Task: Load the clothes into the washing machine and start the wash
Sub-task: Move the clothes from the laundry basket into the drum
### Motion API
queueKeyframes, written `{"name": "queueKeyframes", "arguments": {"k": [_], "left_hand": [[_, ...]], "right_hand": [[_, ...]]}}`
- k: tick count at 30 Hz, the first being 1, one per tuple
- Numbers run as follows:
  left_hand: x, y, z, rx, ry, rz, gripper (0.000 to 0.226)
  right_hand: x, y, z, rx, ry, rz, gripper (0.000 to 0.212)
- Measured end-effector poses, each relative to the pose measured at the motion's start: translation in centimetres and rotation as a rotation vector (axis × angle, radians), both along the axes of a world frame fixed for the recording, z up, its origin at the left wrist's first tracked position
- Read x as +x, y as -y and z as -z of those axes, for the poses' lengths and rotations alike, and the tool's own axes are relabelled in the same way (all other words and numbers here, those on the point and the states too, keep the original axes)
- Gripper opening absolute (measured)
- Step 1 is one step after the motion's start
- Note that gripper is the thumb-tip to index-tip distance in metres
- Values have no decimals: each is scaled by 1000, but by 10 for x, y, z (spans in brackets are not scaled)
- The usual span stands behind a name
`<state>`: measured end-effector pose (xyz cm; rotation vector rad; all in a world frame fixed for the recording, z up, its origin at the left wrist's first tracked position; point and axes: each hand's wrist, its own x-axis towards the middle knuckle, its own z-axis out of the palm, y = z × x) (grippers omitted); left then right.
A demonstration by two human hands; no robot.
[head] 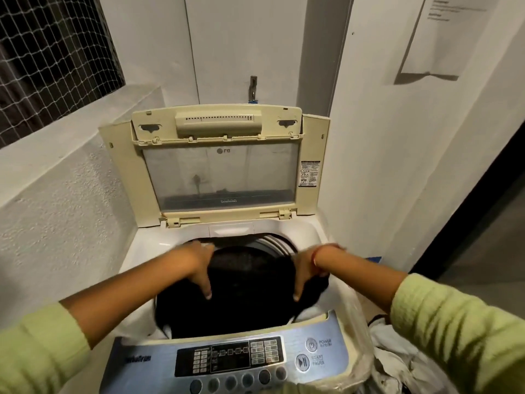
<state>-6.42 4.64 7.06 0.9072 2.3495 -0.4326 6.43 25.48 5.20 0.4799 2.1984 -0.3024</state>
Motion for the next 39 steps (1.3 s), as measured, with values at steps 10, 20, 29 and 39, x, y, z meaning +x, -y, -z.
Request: {"name": "queueKeyframes", "arguments": {"k": [10, 20, 29, 39], "left_hand": [[-69, -15, -85, 663, -837, 42, 30], [-32, 39, 23, 146, -114, 19, 57], [-37, 22, 127, 26, 317, -213, 72], [-2, -56, 106, 713, 271, -182, 30]], "right_hand": [[-49, -35, -64, 458, -1146, 268, 79], [-3, 9, -18, 291, -621, -223, 46], [-18, 4, 56, -98, -417, -202, 49], [34, -50, 28, -411, -887, 288, 38]]}}
